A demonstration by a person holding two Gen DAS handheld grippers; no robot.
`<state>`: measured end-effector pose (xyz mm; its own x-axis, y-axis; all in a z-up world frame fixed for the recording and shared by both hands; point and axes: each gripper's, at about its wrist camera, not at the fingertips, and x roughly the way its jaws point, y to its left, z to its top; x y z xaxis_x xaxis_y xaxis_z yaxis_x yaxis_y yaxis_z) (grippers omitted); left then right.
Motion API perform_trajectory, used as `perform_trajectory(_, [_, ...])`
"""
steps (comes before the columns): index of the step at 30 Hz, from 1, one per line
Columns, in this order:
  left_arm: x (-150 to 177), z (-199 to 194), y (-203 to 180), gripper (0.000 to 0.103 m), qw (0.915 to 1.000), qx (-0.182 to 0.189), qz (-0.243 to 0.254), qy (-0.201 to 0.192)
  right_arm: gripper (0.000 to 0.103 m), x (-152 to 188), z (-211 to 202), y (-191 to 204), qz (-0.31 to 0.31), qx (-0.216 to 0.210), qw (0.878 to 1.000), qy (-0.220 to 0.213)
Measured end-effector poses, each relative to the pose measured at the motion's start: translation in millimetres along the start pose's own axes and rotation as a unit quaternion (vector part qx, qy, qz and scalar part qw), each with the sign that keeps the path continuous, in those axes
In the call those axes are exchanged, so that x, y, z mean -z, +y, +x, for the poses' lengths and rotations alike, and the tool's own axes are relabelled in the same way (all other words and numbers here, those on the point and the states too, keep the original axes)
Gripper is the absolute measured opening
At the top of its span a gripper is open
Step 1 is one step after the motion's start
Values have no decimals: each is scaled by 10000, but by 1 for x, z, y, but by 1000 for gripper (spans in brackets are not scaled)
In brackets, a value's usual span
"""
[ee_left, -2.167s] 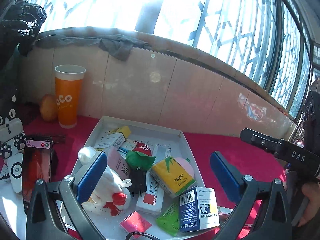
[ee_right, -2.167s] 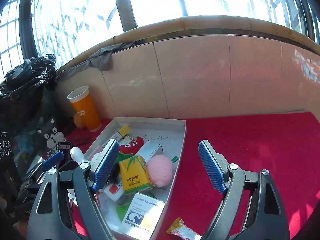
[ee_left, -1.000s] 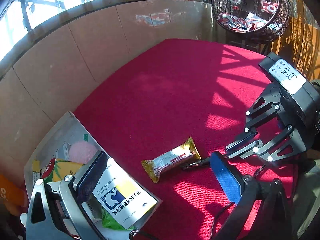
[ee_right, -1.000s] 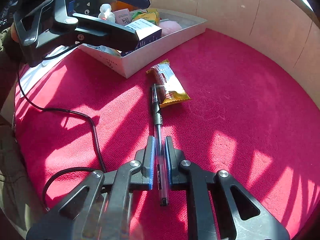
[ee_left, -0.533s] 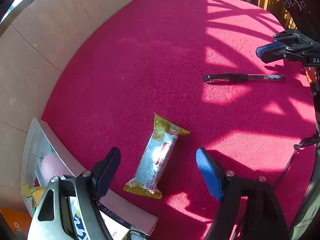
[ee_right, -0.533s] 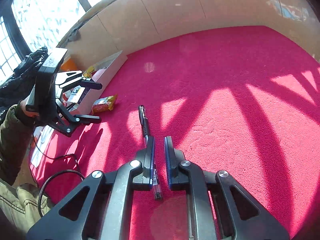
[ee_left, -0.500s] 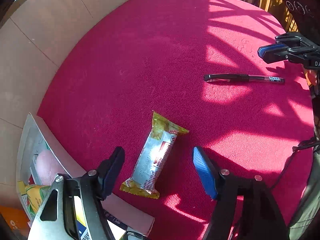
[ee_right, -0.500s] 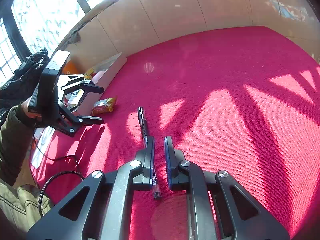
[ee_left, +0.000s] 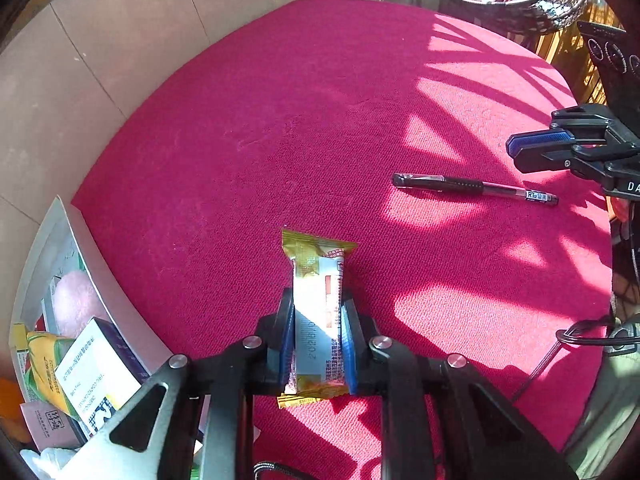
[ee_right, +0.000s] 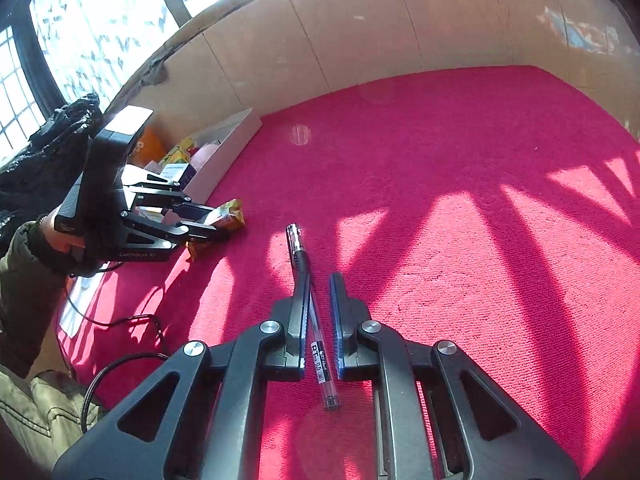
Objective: Organize objects
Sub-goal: 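Grasp the wrapped snack bar with the left tool while the right tool grasps the black pen, then carry the snack bar and pen with both tools over the tray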
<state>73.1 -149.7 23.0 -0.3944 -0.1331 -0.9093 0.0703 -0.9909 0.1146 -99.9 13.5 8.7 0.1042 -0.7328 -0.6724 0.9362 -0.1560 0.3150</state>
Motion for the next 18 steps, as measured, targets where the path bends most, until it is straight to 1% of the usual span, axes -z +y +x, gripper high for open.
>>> perform_trajectory(2, [3, -2, -7, 19, 10000, -13, -54, -61, 23, -1, 5, 10, -230, 172, 9996, 81])
perform_trajectory(3, [1, 0, -10, 19, 9999, -43, -78, -80, 35, -2, 7, 16, -412, 294, 9987, 112])
perform_trajectory(4, [2, -1, -11, 19, 9998, -84, -108, -108, 39, -2, 9, 23, -597, 397, 9973, 134])
perform_trajectory(5, [3, -2, -11, 19, 9997, -106, -171, -146, 39, -2, 12, 29, -788, 504, 9954, 182])
perform_trajectory(6, [-2, 2, -6, 19, 9995, -97, -244, -183, 39, -1, 15, 35, -942, 635, 9932, 241])
perform_trajectory(8, [-1, -2, -3, 19, 9988, -72, -376, -309, 39, 1, 27, 41, -1211, 1048, 9859, 485])
perform_trajectory(9, [1, -5, -1, 19, 9982, -74, -444, -390, 39, 3, 33, 41, -1274, 1176, 9828, 637])
perform_trajectory(12, [1, -19, -4, 19, 9956, -56, -607, -709, 40, 5, 35, 42, -1365, 1198, 9808, 710])
perform_trajectory(14, [2, -30, -6, 19, 9929, -32, -724, -943, 39, 6, 36, 45, -1475, 1217, 9785, 773])
perform_trajectory(15, [2, -36, -8, 19, 9911, -8, -789, -1072, 30, 5, 36, 47, -1500, 1162, 9786, 795])
perform_trajectory(16, [3, -41, -8, 19, 9894, 20, -849, -1182, 24, 5, 36, 48, -1511, 1130, 9786, 821])
perform_trajectory(17, [4, -47, -9, 19, 9874, 30, -912, -1291, 21, 5, 36, 50, -1503, 1094, 9790, 833])
perform_trajectory(18, [6, -52, -9, 19, 9857, 21, -967, -1377, 11, 5, 36, 50, -1484, 1042, 9799, 837])
